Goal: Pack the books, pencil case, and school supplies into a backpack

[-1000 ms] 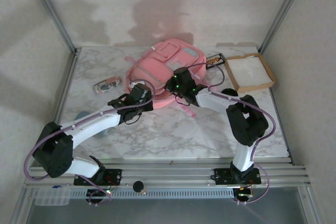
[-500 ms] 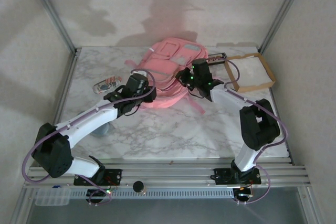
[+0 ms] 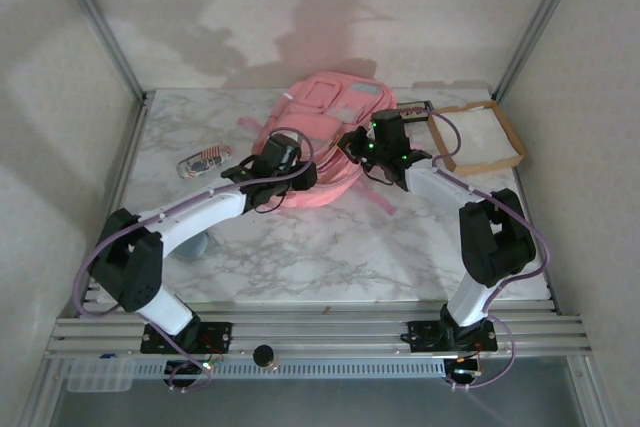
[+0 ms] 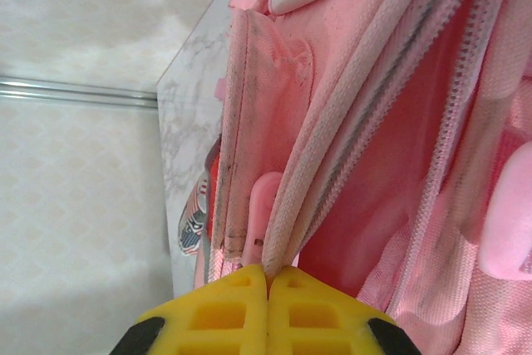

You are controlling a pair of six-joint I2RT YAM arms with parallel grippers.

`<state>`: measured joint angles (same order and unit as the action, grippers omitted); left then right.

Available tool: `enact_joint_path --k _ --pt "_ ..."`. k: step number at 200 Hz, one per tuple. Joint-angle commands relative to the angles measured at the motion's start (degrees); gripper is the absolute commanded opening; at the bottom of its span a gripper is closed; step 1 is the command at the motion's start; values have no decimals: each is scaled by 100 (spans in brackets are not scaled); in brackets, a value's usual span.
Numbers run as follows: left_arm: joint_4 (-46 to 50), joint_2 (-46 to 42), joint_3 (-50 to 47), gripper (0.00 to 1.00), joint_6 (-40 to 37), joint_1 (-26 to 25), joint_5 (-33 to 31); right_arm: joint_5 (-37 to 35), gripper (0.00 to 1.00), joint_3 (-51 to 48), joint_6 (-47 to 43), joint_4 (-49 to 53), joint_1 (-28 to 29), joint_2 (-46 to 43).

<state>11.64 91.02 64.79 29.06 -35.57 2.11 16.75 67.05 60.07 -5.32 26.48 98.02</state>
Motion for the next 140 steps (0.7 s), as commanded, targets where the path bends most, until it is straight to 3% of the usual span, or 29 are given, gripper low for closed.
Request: enact_joint_path --k 1,17,62,140 --pt "-214 137 153 43 427 23 -216 -42 0 106 41 -526 -105 -305" --pt "-389 173 235 48 690 16 25 -73 0 70 44 -544 -107 -325" --pt "-401 430 279 33 1023 24 -87 -97 0 -19 77 -605 -108 -334" --pt "-435 565 139 18 1276 31 -182 -181 0 -80 92 -621 -143 -420"
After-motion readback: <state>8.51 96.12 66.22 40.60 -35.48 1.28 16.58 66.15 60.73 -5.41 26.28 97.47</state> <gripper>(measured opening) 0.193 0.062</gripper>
